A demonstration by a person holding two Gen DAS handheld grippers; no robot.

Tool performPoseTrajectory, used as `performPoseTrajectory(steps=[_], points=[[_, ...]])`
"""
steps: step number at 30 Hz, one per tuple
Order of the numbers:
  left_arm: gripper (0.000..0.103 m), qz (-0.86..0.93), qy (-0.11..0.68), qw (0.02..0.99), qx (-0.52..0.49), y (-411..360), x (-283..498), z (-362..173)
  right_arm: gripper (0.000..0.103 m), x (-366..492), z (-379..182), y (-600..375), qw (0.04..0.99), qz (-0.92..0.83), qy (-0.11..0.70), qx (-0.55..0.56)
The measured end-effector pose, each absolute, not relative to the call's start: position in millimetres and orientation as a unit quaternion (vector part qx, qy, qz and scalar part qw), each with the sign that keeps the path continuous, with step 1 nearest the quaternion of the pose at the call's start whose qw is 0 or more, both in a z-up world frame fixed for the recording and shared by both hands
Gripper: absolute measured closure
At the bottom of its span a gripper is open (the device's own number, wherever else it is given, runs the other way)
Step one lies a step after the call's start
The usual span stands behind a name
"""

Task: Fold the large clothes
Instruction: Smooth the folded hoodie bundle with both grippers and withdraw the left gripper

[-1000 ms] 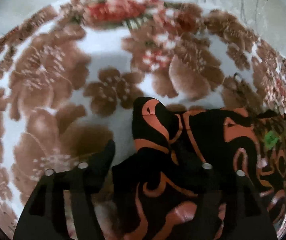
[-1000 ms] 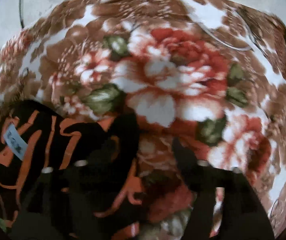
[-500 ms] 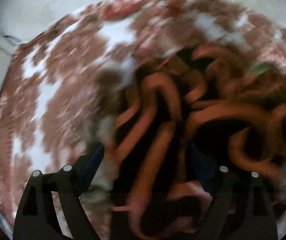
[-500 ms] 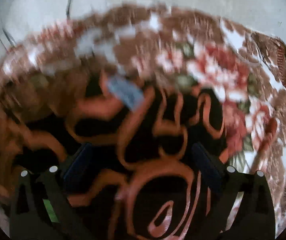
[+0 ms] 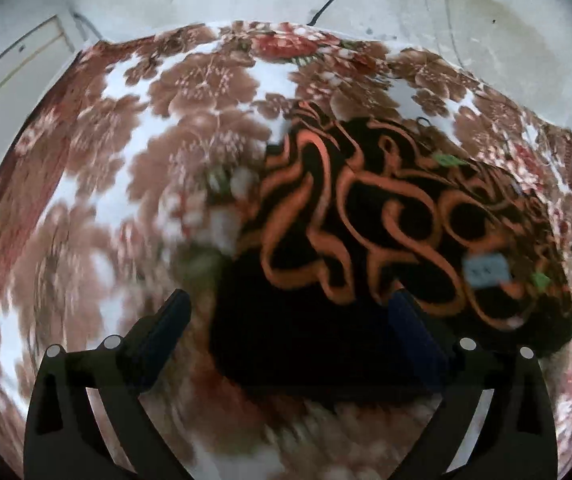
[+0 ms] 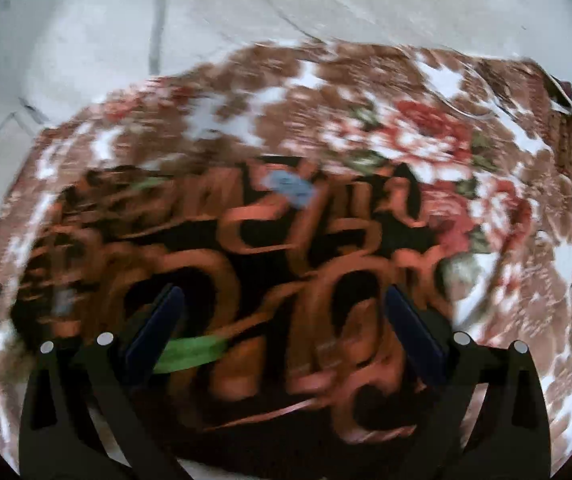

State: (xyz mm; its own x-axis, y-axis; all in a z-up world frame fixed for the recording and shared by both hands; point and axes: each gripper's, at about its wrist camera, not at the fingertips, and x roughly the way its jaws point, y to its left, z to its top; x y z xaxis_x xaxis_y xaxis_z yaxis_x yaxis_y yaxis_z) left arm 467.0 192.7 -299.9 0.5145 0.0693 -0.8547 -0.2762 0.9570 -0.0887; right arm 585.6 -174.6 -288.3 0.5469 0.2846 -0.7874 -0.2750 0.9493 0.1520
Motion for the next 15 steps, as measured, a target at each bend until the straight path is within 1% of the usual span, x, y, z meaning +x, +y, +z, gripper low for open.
performPoseTrajectory(steps=[8, 12, 15], points=[[0.006, 0.12, 0.466, 0.87, -0.106, 158.9, 410.0, -285.3, 0.005, 524.1, -265.5, -113.4, 0.873, 0.224, 0.43, -0.046], [0.006, 0.122, 0.452, 0.876, -0.119, 160.7, 395.0, -287.7, 0.005, 513.5, -265.0, -103.8, 0.868, 0.241, 0.428, -0.067], [0.006, 0.112, 0.448, 0.876, -0.137, 159.7, 393.9, -300.5, 0.005, 517.2, -269.7, -101.8, 0.867, 0.239, 0.429, -0.087]])
